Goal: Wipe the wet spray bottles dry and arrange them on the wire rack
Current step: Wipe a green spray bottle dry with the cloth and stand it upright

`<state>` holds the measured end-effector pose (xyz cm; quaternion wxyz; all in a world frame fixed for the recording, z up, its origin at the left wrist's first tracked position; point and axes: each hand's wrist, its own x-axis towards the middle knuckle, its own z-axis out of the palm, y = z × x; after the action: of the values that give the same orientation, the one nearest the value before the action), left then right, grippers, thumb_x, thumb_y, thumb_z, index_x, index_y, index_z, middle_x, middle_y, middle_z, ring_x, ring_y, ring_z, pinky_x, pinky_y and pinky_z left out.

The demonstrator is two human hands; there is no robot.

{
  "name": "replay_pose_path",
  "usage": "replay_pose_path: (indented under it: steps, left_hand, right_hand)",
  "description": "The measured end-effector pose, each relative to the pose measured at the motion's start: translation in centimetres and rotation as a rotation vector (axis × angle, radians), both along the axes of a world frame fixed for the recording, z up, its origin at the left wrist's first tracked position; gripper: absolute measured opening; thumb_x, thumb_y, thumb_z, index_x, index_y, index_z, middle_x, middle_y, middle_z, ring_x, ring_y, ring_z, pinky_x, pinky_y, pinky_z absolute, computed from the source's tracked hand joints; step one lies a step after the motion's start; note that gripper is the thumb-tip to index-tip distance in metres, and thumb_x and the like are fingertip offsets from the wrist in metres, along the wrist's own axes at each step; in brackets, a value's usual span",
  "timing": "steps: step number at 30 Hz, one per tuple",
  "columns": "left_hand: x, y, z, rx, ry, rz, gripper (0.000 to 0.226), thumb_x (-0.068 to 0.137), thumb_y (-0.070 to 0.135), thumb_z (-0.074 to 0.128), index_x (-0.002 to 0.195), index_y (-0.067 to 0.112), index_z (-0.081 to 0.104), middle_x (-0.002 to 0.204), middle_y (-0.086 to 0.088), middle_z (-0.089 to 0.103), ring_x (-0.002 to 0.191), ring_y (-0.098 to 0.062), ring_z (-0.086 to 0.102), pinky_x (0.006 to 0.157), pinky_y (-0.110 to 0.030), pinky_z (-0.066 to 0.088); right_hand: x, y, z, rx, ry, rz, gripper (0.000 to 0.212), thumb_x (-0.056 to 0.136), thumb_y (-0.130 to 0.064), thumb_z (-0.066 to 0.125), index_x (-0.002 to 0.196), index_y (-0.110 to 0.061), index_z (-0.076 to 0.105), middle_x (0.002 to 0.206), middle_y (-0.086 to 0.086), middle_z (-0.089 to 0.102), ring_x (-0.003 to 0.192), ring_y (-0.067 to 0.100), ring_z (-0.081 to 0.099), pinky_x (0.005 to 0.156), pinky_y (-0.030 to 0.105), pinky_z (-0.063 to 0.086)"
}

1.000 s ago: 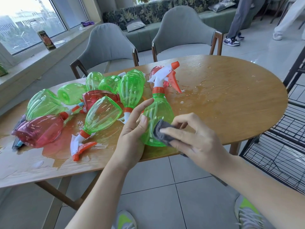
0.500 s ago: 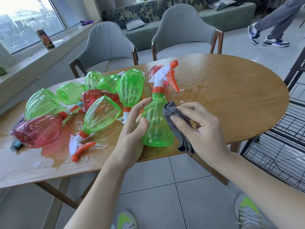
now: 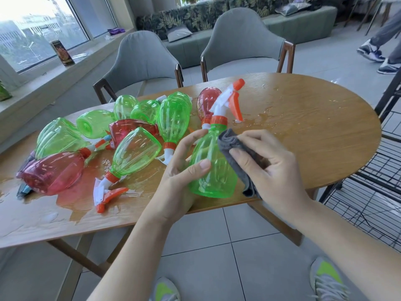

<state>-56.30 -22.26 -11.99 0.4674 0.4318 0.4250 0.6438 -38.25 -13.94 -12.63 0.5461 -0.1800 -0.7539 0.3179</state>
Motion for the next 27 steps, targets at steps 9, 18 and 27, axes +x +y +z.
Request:
replay_pose_path:
  steps: [9, 18, 27]
  left_hand:
    - [2.0, 2.1, 3.6, 0.054, -0.220, 0.163, 0.050, 0.098, 0.031, 0.070, 0.145, 0.042, 0.060, 0.131, 0.004, 0.076, 0.129, -0.035, 0.067, 0.096, -0.050, 0.057]
    - [2.5, 3.4, 5.0, 0.069, -0.248, 0.297, 0.059, 0.085, 0.037, 0.082, 0.138, 0.038, 0.056, 0.134, -0.008, 0.068, 0.107, -0.031, 0.072, 0.091, -0.052, 0.055]
    - [3.5, 3.6, 3.7, 0.024, -0.212, 0.227, 0.051, 0.085, 0.046, 0.081, 0.133, 0.043, 0.064, 0.136, -0.015, 0.058, 0.099, -0.031, 0.065, 0.076, -0.043, 0.055]
  right_hand:
    - [0.3, -0.9, 0.7, 0.245, 0.007, -0.018, 0.023, 0.095, -0.008, 0.068, 0.118, -0.005, 0.072, 0.105, 0.009, 0.063, 0.100, 0.012, 0.064, 0.087, 0.015, 0.047]
    - [0.9, 0.5, 1.4, 0.353, 0.026, -0.149, 0.023, 0.098, -0.012, 0.066, 0.120, -0.009, 0.071, 0.104, 0.013, 0.064, 0.095, 0.015, 0.063, 0.083, 0.020, 0.049]
    - [-0.2, 0.7, 1.4, 0.581, -0.058, -0.171, 0.021, 0.100, -0.004, 0.068, 0.119, 0.000, 0.075, 0.105, 0.021, 0.066, 0.094, 0.031, 0.067, 0.086, 0.035, 0.056]
